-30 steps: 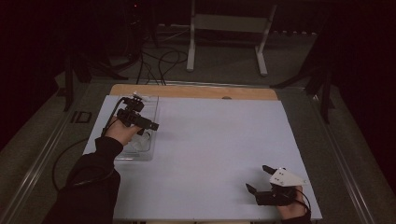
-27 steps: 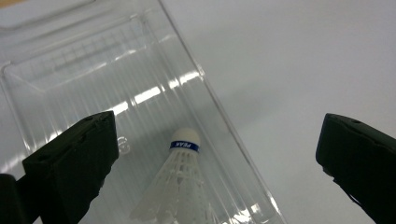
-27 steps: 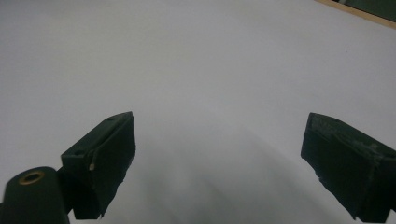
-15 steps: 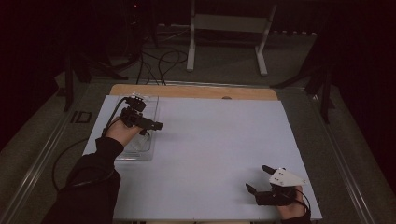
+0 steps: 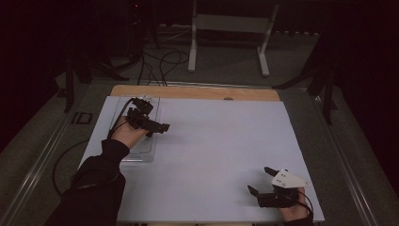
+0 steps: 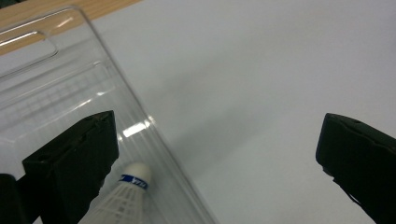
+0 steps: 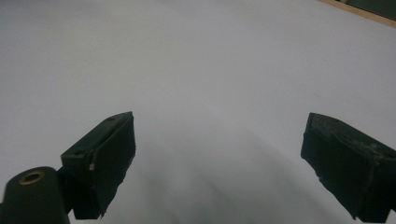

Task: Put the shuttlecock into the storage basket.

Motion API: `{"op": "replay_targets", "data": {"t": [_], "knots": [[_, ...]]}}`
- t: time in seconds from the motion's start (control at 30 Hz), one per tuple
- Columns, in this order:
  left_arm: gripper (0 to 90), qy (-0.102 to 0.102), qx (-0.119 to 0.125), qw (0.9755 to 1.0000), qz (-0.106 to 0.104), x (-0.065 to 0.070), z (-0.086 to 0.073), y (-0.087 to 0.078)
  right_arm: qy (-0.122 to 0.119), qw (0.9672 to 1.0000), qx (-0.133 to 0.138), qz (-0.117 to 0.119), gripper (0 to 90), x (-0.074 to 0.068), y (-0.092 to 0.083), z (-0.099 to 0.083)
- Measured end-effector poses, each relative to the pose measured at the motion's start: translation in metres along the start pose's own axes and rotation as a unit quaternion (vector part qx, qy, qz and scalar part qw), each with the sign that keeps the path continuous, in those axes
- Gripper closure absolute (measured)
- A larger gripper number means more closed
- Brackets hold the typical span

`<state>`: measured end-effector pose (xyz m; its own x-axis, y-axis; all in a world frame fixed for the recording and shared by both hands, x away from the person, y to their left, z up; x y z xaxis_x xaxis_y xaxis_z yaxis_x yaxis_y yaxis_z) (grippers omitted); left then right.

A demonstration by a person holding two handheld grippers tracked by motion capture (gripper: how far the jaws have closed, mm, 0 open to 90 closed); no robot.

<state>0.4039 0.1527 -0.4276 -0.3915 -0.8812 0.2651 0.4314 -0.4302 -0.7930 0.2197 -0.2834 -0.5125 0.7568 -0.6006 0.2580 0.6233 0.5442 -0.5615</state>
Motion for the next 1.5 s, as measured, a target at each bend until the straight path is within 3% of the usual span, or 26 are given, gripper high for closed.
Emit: {"op": "replay_targets", "data": {"t": [0.4,0.57,0.67,0.7,0.73,0.83,1.2,1.5], "knots": [[0.1,0.042,0.010,0.9980,-0.047,0.022,-0.001,0.001,0.001,1.0000,0.001,-0.001,10.1,0.000,0.000,0.000],[0.1,0.047,-0.017,0.9975,-0.051,0.032,-0.001,0.005,0.001,1.0000,0.001,-0.001,10.1,0.000,0.000,0.000],[0.1,0.051,-0.021,0.9973,-0.048,0.035,-0.002,0.006,0.001,1.0000,0.002,-0.001,10.1,0.000,0.000,-0.001],[0.1,0.044,-0.028,0.9975,-0.047,0.037,-0.002,0.008,0.001,1.0000,0.002,-0.001,10.1,0.000,0.000,-0.001],[0.1,0.048,-0.035,0.9968,-0.055,0.038,-0.003,0.010,0.002,1.0000,0.001,-0.001,10.1,0.000,0.000,-0.001],[0.1,0.058,-0.027,0.9968,-0.048,0.041,-0.004,0.011,0.000,1.0000,0.001,0.000,10.1,0.000,0.000,-0.001],[0.1,0.076,-0.016,0.9931,-0.088,0.058,-0.008,0.014,0.003,1.0000,0.002,0.000,10.1,0.000,-0.001,-0.001],[0.1,0.089,-0.011,0.9907,-0.103,0.064,-0.014,0.019,0.002,1.0000,0.002,0.000,10.1,0.000,-0.001,-0.001]]}}
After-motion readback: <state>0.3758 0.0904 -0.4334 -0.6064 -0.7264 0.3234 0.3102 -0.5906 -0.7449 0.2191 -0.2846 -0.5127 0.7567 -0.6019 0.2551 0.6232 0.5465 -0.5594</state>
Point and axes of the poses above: each handheld gripper's, and its own axes: y roughly forward along the jaws, z roughly out of its top, x roughly to its right, the point moved 1 cm from there along y, roughly forward along the jaws, and after that the axes turned 14 degrees about -y, right-handed, at the moved point
